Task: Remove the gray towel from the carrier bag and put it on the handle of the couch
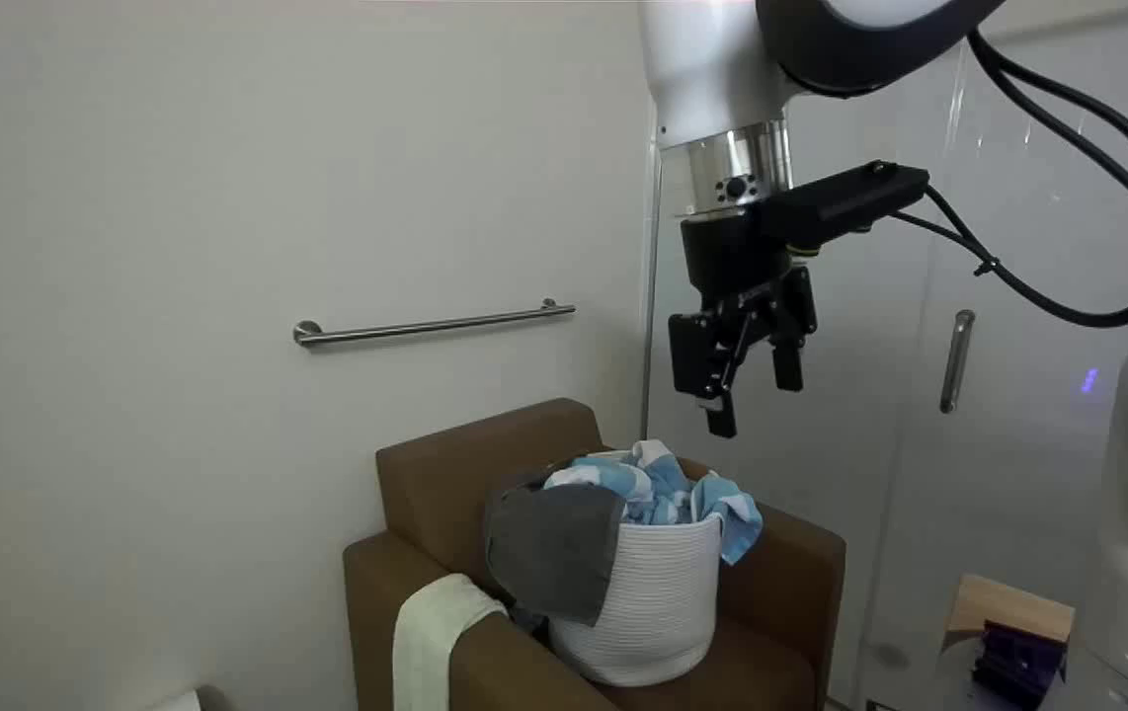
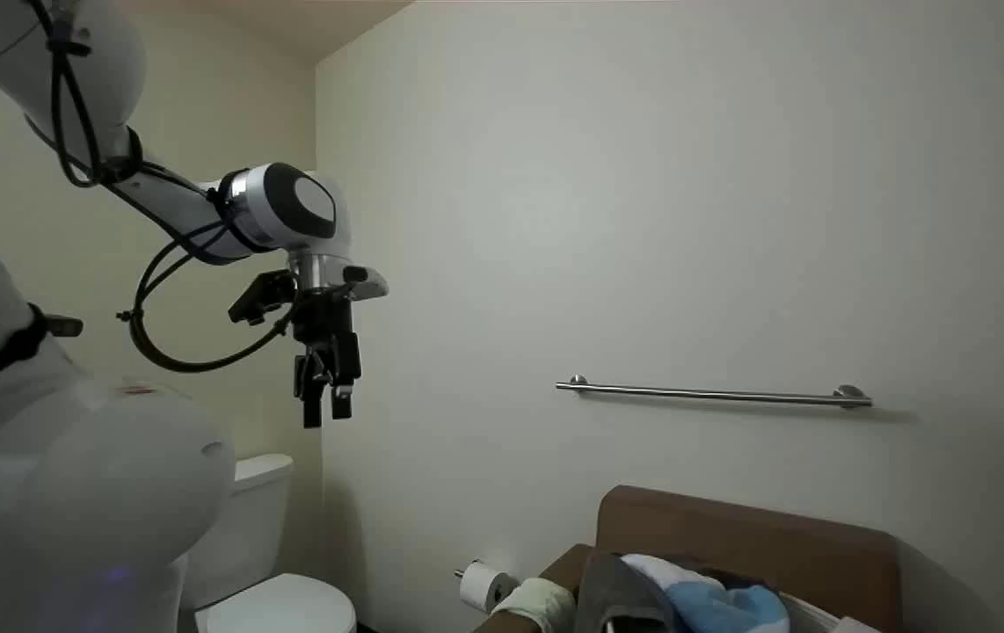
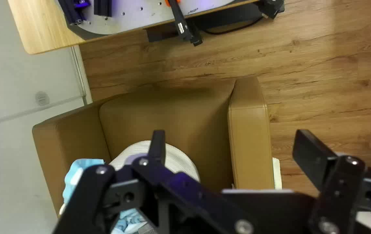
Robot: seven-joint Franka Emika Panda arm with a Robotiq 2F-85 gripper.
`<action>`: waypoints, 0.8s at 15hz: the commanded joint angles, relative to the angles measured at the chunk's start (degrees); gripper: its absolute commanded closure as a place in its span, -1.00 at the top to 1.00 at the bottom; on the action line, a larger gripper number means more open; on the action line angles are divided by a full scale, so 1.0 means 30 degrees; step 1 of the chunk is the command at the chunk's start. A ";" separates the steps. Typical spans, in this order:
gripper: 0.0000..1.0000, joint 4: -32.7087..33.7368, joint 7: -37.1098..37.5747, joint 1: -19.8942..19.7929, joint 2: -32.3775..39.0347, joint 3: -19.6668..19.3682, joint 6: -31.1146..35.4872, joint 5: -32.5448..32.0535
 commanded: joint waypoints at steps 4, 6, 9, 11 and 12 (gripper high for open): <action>1.00 0.0016 0.0199 0.0374 0.0103 -0.0319 -0.0005 -0.0197; 1.00 0.0016 0.0199 0.0374 0.0103 -0.0319 -0.0005 -0.0197; 1.00 0.0016 0.0199 0.0374 0.0103 -0.0319 -0.0005 -0.0197; 1.00 -0.0274 0.0609 0.0342 -0.0251 -0.0249 0.0378 -0.0071; 1.00 -0.0763 0.0758 0.0327 -0.0752 -0.0325 0.0921 -0.0022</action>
